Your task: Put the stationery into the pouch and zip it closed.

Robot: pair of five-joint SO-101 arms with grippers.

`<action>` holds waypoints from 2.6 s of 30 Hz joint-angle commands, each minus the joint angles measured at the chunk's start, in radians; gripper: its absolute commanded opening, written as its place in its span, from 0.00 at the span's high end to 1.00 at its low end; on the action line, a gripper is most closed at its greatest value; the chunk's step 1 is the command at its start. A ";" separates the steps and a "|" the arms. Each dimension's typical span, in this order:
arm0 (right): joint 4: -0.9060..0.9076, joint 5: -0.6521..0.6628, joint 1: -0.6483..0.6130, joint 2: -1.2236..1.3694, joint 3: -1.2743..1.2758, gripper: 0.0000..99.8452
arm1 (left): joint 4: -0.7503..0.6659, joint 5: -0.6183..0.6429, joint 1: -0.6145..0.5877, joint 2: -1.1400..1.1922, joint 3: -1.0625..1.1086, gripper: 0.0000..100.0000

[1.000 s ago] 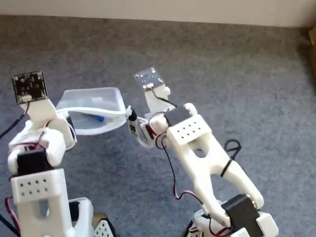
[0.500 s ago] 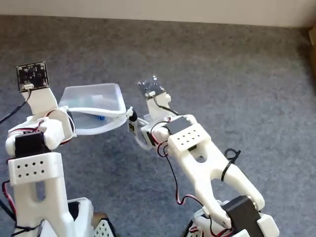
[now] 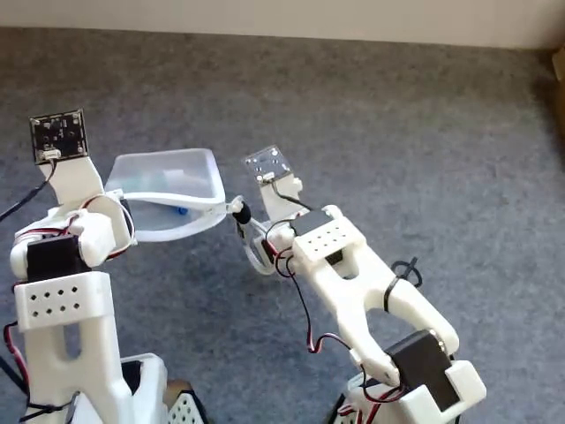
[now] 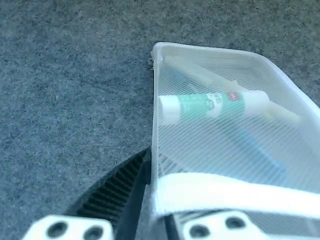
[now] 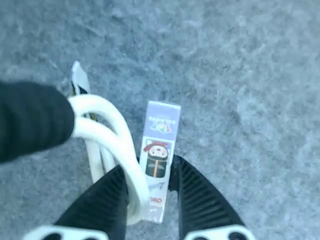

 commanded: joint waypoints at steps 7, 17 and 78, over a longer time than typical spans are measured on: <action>0.022 0.040 0.013 -0.016 -0.047 0.82 | 0.003 -0.008 -0.028 0.016 -0.042 0.99; 0.154 0.064 0.015 -0.015 -0.171 0.82 | 0.003 -0.005 -0.031 0.016 -0.042 0.99; 0.016 0.066 -0.005 -0.074 -0.054 0.82 | -0.032 0.052 -0.283 0.010 -0.044 0.99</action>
